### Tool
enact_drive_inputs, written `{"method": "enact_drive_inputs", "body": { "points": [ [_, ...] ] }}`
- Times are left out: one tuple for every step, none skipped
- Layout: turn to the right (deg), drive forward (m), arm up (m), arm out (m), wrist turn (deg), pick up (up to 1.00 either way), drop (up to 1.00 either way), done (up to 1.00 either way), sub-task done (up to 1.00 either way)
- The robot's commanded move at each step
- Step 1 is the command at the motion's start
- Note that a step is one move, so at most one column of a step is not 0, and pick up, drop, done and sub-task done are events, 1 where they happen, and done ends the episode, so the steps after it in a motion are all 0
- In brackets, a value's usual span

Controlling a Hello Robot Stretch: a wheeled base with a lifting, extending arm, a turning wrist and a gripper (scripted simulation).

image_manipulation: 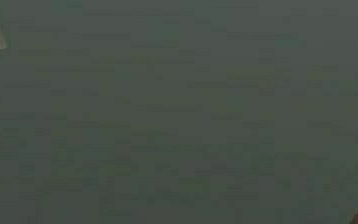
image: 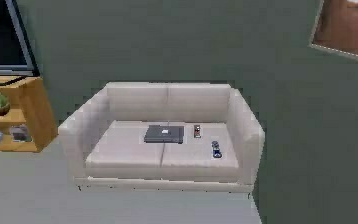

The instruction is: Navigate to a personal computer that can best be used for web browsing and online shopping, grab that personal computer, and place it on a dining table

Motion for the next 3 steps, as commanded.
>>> {"method": "enact_drive_inputs", "body": {
  "points": [
    [0.0,0.7,0.0,0.0,0.0,0.0,0.0,0.0,0.0],
    [-45.0,0.0,0.0,0.0,0.0,0.0,0.0,0.0,0.0],
    [-45.0,0.0,0.0,0.0,0.0,0.0,0.0,0.0,0.0]
  ]
}}
